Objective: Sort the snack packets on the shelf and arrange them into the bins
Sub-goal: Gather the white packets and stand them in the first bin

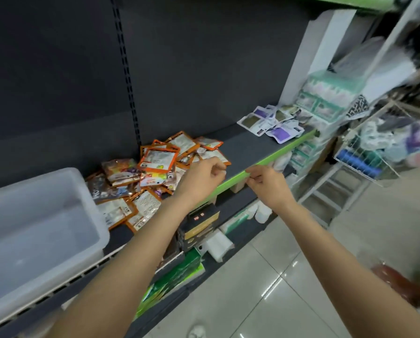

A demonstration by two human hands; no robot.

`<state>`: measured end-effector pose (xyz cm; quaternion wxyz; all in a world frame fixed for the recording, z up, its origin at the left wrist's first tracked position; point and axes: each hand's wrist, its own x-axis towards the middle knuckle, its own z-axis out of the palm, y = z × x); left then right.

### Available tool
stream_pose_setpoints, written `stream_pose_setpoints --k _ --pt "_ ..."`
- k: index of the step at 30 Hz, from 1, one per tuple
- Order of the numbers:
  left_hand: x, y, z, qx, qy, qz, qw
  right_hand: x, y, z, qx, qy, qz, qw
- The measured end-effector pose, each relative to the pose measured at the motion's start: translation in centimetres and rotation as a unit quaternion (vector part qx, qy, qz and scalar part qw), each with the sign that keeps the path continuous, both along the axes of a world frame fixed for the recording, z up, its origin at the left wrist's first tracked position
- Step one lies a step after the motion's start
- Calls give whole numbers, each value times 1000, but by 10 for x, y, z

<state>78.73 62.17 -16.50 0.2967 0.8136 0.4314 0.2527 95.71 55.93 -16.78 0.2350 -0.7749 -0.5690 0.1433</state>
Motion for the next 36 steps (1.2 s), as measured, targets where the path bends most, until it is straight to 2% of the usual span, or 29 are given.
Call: stream_pose_setpoints --k 6,15,23,30,36 --pt "102 67 -3 -12 -11 -22 1000 98 49 3 -10 0 -34 999" --pt "249 139 -4 -32 25 -43 998 245 116 -17 -12 -13 -62 998" --pt "380 188 -22 -85 22 10 996 390 181 -26 -36 -17 2 999" --pt "447 237 -47 -129 -8 81 988 477 248 -31 -47 -37 67 996" --pt "474 301 -88 -79 23 120 989 514 326 -49 -53 -54 109 991"
